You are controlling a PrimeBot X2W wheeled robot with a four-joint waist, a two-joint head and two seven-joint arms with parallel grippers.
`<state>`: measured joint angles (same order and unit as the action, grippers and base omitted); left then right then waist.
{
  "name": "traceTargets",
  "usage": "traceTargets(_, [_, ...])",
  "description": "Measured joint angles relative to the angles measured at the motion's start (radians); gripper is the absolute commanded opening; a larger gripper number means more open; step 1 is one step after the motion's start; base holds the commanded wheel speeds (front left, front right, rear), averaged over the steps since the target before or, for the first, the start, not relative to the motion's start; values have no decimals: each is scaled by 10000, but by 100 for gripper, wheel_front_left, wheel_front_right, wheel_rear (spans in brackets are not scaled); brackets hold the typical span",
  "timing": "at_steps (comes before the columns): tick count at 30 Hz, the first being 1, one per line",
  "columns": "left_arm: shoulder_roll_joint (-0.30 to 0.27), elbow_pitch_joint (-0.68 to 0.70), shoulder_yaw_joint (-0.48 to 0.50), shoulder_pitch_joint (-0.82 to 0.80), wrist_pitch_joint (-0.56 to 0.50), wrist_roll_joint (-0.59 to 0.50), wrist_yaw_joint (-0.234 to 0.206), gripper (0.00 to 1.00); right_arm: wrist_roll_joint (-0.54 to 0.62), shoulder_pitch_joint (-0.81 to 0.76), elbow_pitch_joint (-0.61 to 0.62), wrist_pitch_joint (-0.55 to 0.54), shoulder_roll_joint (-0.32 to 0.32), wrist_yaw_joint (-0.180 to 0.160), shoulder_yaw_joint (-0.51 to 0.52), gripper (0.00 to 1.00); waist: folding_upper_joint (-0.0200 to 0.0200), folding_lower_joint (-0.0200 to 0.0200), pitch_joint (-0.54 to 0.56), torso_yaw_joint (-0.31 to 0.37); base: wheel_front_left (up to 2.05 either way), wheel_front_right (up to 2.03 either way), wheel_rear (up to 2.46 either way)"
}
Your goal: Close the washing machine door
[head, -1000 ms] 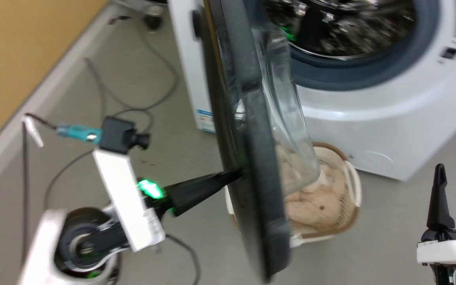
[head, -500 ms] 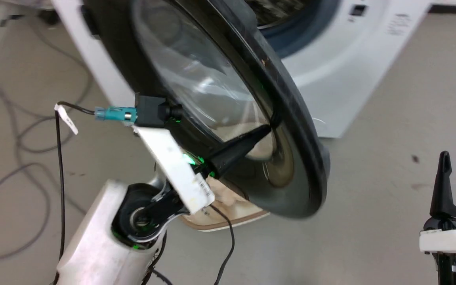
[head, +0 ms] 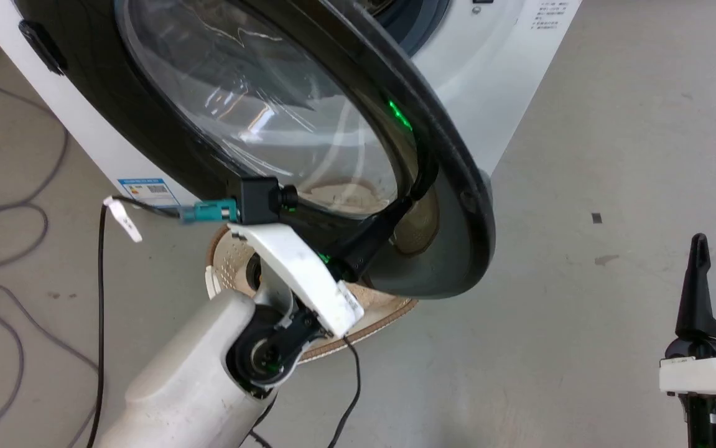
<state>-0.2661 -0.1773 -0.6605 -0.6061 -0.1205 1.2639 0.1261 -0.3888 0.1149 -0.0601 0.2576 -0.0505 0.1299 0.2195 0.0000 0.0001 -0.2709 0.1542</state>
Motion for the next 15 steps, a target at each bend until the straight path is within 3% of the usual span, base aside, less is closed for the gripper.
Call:
traceTargets(4, [-337, -378, -706, -93, 1131, -288, 0, 0, 35, -12, 4, 0, 0, -2, 54, 100, 0, 0, 221, -44, 0, 0, 0])
traceTargets(5, [-422, -497, -834, -93, 1453, -366, 0, 24, 54, -27, 33, 0, 2, 0, 56, 100, 0, 0, 303, -73, 0, 0, 0])
traceTargets(6, [-483, -619, -917, -93, 1833, -485, 2, 56, 105, -41, 75, 0, 0, -2, 67, 100, 0, 0, 388, -106, 0, 0, 0])
traceTargets(7, [-554, -796, -982, -93, 2194, -654, 2, 100, 163, -56, 123, 0, 0, 0, 69, 100, 0, 0, 477, -147, 0, 0, 0])
traceTargets(11, [-828, -1590, -911, -89, 3578, -2082, -138, 100, 332, -137, 477, 0, 0, -2, 144, 100, 0, 0, 871, -368, 0, 0, 0])
traceTargets(13, [-830, -1707, -314, -82, 3751, -3152, -968, 100, 378, -128, 732, 0, 0, 0, 213, 100, 0, -1, 1045, -516, 0, 0, 0])
traceTargets(15, [-769, -1156, 874, 43, 3772, -4531, -1795, 100, 451, -113, 980, 0, 0, -2, 339, 100, 0, -1, 1187, -684, 0, 0, 0])
